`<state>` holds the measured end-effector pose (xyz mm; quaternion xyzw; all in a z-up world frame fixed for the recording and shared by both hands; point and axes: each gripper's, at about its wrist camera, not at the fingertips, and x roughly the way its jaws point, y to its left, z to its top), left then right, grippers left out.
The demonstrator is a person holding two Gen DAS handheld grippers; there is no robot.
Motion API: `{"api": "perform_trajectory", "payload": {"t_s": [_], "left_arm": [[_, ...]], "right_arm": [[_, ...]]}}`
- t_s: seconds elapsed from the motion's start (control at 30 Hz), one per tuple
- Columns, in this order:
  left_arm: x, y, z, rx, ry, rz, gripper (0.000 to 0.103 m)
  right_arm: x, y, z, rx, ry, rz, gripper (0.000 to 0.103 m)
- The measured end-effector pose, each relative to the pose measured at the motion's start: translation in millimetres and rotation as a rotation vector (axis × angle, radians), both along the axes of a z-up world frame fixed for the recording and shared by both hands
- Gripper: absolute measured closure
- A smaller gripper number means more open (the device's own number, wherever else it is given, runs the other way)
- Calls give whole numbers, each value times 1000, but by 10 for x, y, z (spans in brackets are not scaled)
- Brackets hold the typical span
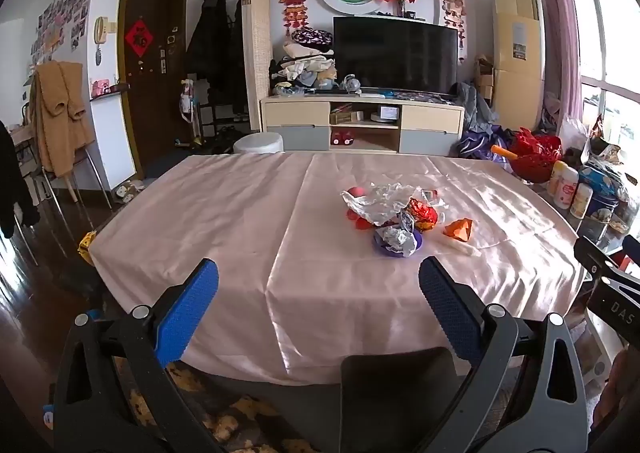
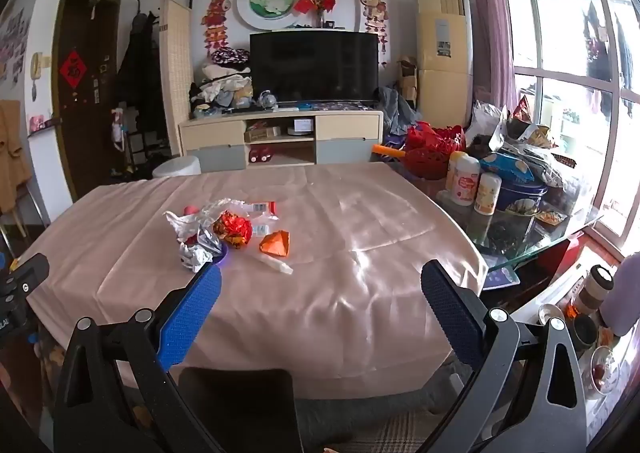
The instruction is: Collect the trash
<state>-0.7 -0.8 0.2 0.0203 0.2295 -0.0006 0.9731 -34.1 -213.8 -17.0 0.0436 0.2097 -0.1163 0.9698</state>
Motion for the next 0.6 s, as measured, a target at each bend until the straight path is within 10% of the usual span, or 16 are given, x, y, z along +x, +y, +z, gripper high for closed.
{"api": "perform_trajectory", "payload": {"t_s": [0.6], "left_arm": [[22, -77, 25, -27, 6, -35, 8]], "right_arm": [[10, 66, 49, -5, -2, 17, 3]]}}
